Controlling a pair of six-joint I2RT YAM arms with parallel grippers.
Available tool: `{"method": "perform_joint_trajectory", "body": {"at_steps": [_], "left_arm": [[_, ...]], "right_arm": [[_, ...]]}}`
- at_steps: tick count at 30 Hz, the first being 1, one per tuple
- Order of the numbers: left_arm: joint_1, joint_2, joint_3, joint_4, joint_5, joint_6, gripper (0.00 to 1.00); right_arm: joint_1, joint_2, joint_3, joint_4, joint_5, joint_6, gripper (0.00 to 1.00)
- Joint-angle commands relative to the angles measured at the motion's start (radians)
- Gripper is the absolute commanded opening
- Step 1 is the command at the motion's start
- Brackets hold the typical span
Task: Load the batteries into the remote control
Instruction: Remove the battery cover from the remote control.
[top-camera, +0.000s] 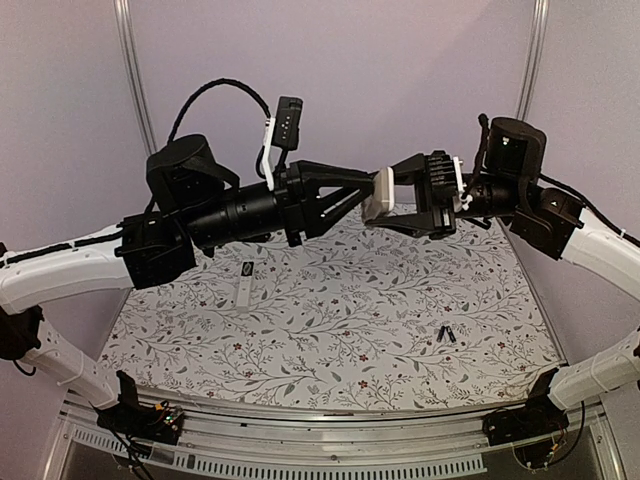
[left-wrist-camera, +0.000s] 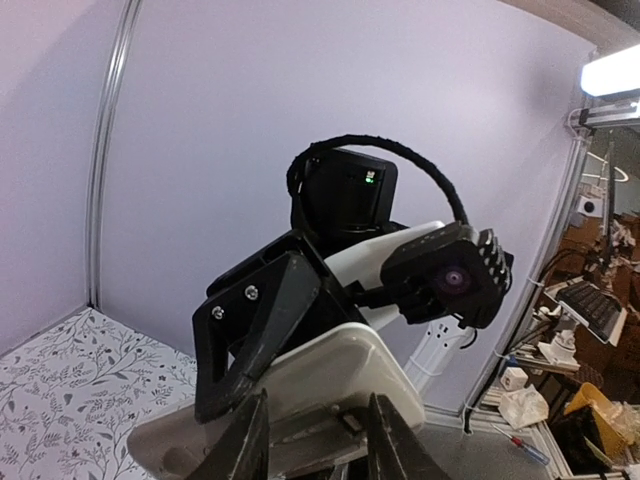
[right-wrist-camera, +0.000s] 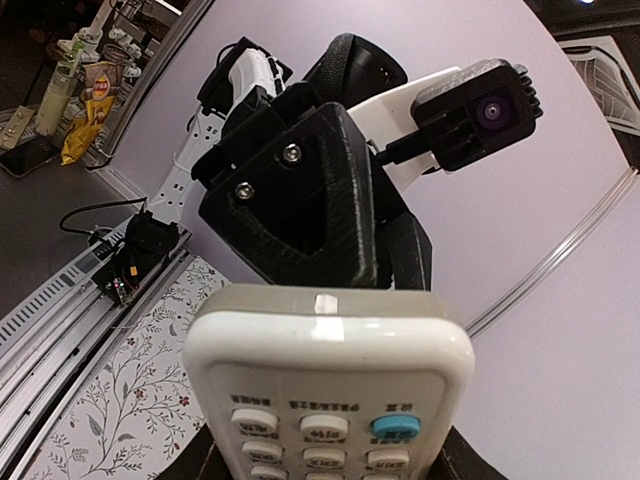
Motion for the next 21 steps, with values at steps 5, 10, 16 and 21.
{"method": "perform_joint_trajectory", "body": {"at_steps": [5,10,16,21], "left_arm": [[0.006,-0.015,-0.024,0.014,0.019,-0.002,0.34],[0.005,0.013,-0.015,-0.024,0.011,-0.004,0.34],[0.013,0.016,-0.037,0.019,0.025,-0.017,0.33],[0.021,0.02,-0.039,0.042,0.021,-0.026,0.29]], "right_arm": [[-0.001,-0.016,-0.009,0.014,0.021,0.014,0.05],[-0.001,-0.017,-0.006,0.022,0.017,0.013,0.05],[-0.001,-0.021,-0.008,0.033,-0.002,0.017,0.05],[-0.001,-0.023,-0.009,0.033,-0.009,0.017,0.05]]}}
